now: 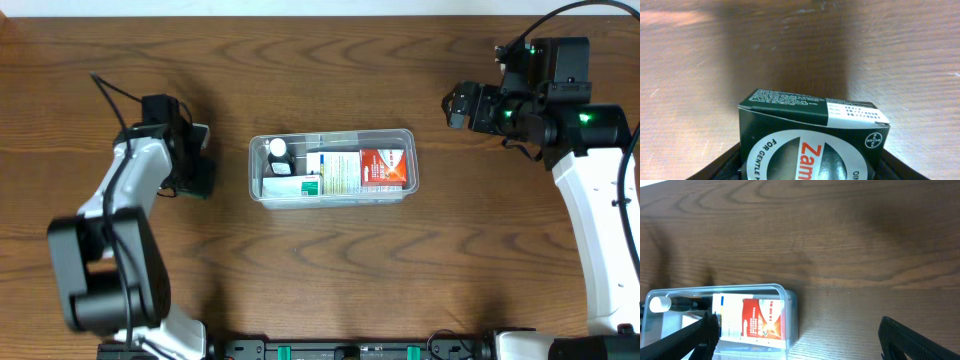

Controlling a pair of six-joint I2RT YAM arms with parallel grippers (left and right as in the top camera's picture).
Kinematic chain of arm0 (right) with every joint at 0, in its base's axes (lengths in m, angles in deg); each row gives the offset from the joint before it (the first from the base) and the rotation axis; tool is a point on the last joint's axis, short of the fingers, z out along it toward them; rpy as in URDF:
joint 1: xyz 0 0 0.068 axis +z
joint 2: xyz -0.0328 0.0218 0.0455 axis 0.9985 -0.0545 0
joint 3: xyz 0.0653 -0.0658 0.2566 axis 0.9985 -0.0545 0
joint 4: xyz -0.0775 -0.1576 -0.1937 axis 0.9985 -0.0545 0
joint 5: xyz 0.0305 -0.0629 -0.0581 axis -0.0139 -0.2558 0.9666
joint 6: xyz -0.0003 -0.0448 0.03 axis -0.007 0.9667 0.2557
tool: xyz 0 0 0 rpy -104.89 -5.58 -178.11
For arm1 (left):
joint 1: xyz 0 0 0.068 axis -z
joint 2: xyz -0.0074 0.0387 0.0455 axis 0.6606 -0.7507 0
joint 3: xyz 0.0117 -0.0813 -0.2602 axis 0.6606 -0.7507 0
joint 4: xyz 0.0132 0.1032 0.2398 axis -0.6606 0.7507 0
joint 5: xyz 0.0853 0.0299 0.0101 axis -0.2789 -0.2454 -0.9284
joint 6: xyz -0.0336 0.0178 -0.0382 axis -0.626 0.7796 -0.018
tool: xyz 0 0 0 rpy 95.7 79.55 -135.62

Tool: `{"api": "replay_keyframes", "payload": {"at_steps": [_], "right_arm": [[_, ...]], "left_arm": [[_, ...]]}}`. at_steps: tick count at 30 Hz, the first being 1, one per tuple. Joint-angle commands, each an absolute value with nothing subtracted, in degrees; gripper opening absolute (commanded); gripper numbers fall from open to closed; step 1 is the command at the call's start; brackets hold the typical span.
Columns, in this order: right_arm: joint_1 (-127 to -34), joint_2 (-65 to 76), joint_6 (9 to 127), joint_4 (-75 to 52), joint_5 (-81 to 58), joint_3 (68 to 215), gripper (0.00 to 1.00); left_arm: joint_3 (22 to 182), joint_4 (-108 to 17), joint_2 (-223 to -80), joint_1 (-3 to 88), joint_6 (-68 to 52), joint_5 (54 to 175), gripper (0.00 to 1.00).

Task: Pack container
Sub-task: 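Carry the green tin over the container and lower it in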

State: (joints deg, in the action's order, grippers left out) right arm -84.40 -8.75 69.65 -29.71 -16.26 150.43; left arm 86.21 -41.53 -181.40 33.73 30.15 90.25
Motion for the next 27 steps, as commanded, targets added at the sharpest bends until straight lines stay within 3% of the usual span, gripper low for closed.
{"api": "replay_keyframes", "payload": {"at_steps": [1, 7, 15, 27], "right_arm": [[-84.62, -8.29, 68.98, -29.69, -16.06, 150.69, 0.99], [-84.62, -8.26, 68.98, -29.71, -16.06, 150.69, 0.99], [-84.62, -8.26, 68.98, -29.69, -16.06, 150.69, 0.99], [-84.62, -8.26, 68.98, -29.71, -16.06, 150.69, 0.99]], "left_arm": [[86.67, -38.84, -174.44, 34.02, 24.12, 90.22, 0.61], [86.65, -32.99, -162.73, 38.76, 14.87, 90.27, 0.6], [86.65, -31.0, -150.88, 54.32, -1.37, 90.25, 0.61], [86.63, -50.1, -161.61, 72.4, -13.83, 90.18, 0.61]]}}
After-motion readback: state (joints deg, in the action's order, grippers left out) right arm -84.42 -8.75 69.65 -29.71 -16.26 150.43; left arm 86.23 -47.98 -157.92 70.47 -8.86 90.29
